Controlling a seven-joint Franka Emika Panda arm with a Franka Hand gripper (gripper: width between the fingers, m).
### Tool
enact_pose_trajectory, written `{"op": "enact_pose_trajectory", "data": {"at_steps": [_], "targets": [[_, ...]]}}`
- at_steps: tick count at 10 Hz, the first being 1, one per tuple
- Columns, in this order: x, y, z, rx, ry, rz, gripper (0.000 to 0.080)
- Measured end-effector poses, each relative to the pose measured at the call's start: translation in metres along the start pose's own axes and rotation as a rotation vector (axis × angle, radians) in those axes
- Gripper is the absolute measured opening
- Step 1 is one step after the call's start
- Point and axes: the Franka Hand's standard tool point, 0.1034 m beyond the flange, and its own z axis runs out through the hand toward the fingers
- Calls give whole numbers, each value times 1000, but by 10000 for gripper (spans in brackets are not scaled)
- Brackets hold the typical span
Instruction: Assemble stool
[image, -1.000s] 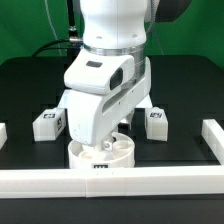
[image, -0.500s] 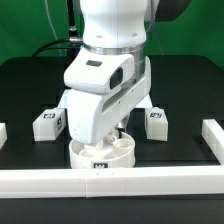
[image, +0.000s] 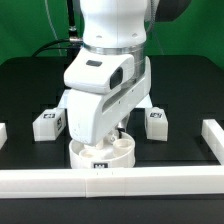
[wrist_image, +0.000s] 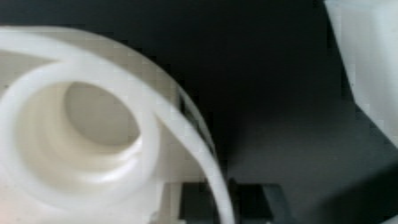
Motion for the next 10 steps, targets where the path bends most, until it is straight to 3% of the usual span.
{"op": "enact_pose_trajectory", "data": {"at_steps": [2,5,8,10], "targets": [[24,-11,-1,5,6,-32,31],[49,-16,0,20,12,-62,31],[79,-25,1,5,31,1,31],[97,-33,0,12,24,37,31]]}}
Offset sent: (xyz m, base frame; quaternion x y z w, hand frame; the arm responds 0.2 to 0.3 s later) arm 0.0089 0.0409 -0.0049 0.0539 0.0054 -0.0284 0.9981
